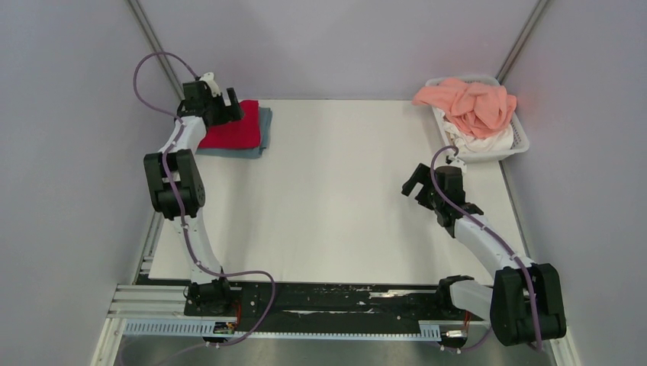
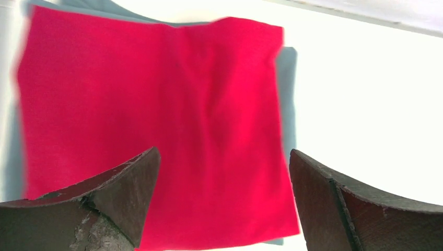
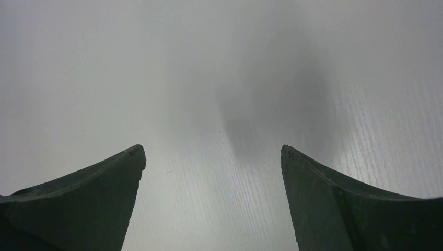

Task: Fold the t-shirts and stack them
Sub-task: Put the neatly folded tshirt into the corner of the board with the left arm

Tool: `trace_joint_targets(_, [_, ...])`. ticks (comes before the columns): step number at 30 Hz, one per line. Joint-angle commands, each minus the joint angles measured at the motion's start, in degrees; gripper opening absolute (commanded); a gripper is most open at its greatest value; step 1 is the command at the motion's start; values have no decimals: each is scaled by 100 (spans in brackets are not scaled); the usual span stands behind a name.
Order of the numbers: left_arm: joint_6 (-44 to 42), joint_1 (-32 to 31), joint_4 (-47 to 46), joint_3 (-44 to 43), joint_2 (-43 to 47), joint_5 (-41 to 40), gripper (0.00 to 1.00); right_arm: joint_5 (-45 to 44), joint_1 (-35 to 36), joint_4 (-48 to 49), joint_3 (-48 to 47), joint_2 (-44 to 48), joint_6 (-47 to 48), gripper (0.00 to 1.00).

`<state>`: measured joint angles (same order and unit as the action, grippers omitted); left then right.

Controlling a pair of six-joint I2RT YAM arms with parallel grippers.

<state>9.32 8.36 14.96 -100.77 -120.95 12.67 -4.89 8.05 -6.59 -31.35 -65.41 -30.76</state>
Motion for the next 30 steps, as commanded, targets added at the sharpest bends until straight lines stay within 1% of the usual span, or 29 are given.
trace_joint_targets(1, [1077, 118, -1213, 485, 385, 1113, 100, 144, -34, 140, -194, 75, 7, 100])
trace_joint_targets(7, [906, 256, -1089, 633, 207, 1402, 100, 44, -33, 140, -152, 219, 13, 100])
trace_joint_targets(9, [847, 305, -1190, 817, 211, 1525, 100, 31, -34, 132, -156, 208, 22, 100])
trace_joint_targets(12, [951, 440, -1692, 1332, 261, 1761, 100, 20, -34, 132, -144, 196, 18, 100])
trace_joint_targets(13, [994, 483, -1796, 1420, 258, 1982, 100, 18, -39, 132, -144, 195, 22, 100])
trace_joint_targets(14, [1076, 557, -2006, 1558, 258, 2072, 100, 17, -38, 127, -151, 195, 26, 100])
trace_joint_targets(16, [1182, 660, -2129, 1629, 216, 2184, 100, 16, -36, 115, -152, 202, 34, 100])
trace_joint_targets(23, [1099, 763, -2042, 1574, 12, 2422, 100, 10, -40, 64, -122, 330, 28, 100])
trace_joint_targets(26, [1143, 763, -1922, 1343, -17, 2671, 100, 5, -39, 23, -144, 436, 36, 100])
trace_joint_targets(28, [1157, 764, -1733, 1125, 114, 2749, 100, -9, -34, -10, -158, 532, 52, 100])
trace_joint_targets(30, [1191, 756, -1582, 1002, 431, 2676, 100, -40, -35, -61, -169, 649, 77, 100])
